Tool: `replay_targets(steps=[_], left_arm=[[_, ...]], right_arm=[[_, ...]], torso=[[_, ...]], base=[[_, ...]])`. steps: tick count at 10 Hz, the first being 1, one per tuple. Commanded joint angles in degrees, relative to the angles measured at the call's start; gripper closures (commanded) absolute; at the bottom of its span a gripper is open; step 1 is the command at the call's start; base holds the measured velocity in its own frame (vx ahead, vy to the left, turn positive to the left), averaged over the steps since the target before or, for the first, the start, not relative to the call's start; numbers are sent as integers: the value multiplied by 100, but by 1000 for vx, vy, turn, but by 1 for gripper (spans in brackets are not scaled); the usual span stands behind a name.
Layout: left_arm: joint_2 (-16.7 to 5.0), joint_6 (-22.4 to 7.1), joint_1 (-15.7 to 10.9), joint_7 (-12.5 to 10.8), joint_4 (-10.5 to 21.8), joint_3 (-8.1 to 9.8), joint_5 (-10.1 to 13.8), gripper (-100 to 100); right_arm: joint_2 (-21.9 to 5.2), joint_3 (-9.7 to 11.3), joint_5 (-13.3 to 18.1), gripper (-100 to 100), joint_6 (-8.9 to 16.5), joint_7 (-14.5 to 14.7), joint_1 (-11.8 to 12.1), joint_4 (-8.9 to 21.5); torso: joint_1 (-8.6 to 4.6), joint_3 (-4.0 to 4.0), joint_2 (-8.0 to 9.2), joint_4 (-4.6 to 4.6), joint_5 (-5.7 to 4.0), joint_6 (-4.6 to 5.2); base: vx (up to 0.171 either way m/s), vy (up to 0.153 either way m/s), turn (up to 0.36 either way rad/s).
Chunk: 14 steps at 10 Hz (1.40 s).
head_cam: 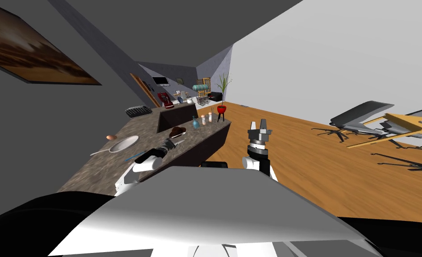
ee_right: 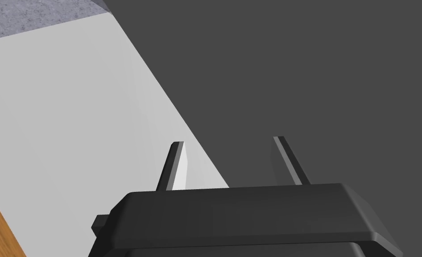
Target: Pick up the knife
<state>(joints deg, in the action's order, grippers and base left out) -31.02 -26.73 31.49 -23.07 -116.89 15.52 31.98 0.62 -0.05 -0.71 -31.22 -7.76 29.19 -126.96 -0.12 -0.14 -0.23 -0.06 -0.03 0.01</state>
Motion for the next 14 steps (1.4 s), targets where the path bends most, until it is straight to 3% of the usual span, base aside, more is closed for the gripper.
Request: replay_targets(steps=[1, 3, 6, 8, 9, 11, 12, 14], left_arm=[[-41, -162, 17, -35, 23, 24, 42, -100], [-345, -529, 33, -170, 184, 156, 295, -100], [-498, -852, 40, -235, 262, 219, 416, -100], [-795, -1237, 53, -357, 406, 338, 644, -100], [-795, -1272, 53, -357, 406, 338, 644, -100], [-1073, -1609, 67, -466, 528, 445, 848, -100], [-1073, -1647, 67, -466, 528, 445, 848, -100], [-1318, -1963, 80, -559, 627, 534, 1020, -100]], right_arm=[[0, 0, 0, 0, 0, 0, 0, 0], [0, 0, 0, 0, 0, 0, 0, 0], [0, 0, 0, 0, 0, 0, 0, 0], [0, 0, 0, 0, 0, 0, 0, 0], [0, 0, 0, 0, 0, 0, 0, 0], [0, 0, 0, 0, 0, 0, 0, 0], [0, 0, 0, 0, 0, 0, 0, 0], [0, 0, 0, 0, 0, 0, -1, 0]], torso=[[0, 0, 0, 0, 0, 0], [0, 2, 4, 1, 0, -1], [-1, -1, -1, 0, 0, 1], [3, 1, 2, 0, 1, 0], [-5, 0, 1, 0, -1, 0], [-2, 3, 5, 1, -1, 0], [0, 4, 7, 1, 0, -1], [1, 5, 9, 2, 0, 1]], base=[[47, -37, 36], [55, -56, 73], [55, -45, 30], [55, -53, 57], [45, -58, 31], [42, -50, 73], [28, -37, 48], [36, -48, 45]])
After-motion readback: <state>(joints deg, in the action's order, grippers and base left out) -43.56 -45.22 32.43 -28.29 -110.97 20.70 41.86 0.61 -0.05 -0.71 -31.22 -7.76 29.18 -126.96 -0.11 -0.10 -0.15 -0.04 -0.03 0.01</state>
